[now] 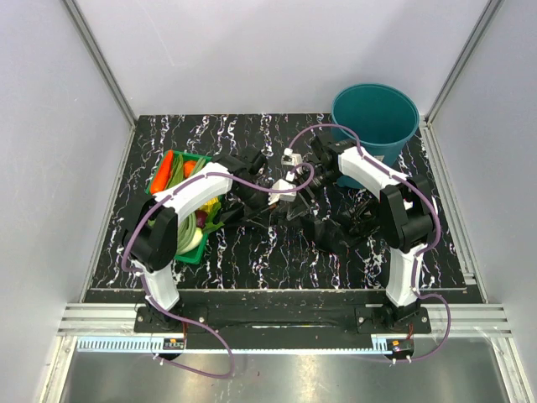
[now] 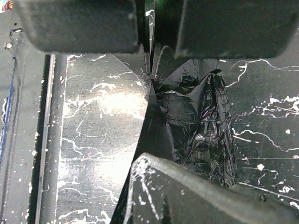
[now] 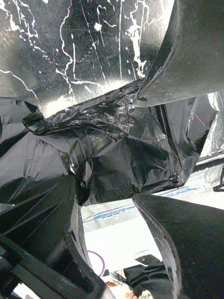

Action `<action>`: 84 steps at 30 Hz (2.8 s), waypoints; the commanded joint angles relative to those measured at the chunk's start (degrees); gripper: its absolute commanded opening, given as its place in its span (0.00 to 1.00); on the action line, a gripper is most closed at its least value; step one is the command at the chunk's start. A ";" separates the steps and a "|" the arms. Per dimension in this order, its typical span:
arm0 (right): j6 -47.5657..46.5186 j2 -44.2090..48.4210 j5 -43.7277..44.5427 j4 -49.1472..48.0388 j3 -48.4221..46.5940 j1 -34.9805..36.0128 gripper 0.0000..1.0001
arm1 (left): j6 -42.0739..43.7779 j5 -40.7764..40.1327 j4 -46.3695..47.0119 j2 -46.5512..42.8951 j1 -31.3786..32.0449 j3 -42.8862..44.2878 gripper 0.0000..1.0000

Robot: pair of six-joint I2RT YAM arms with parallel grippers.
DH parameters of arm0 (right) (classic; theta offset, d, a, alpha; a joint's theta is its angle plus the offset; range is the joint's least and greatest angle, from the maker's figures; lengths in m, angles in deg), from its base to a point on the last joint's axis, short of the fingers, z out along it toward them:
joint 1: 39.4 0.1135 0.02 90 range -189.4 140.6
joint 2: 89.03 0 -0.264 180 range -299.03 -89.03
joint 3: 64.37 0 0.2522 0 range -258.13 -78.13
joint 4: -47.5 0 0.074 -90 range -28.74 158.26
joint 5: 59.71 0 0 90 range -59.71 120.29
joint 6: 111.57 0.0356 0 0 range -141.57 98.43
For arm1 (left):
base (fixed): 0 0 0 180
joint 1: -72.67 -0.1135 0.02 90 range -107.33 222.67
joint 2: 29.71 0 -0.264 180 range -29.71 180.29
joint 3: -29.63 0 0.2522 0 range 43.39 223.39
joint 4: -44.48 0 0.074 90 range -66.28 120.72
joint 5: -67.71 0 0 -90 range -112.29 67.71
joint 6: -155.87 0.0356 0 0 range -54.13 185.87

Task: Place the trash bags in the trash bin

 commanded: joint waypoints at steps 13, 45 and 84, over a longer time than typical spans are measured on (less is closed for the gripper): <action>3.06 7.41 -1.50 -4.44 1.03 2.18 0.81 | -4.77 -1.15 1.19 4.16 -0.18 3.37 0.00; 3.59 17.34 -0.81 -19.12 9.56 -2.12 0.81 | -8.11 12.47 11.39 -2.96 -7.04 -2.62 0.00; -6.17 22.35 23.90 -28.96 17.99 13.79 0.43 | -2.75 23.11 -6.45 4.07 -7.13 7.15 0.00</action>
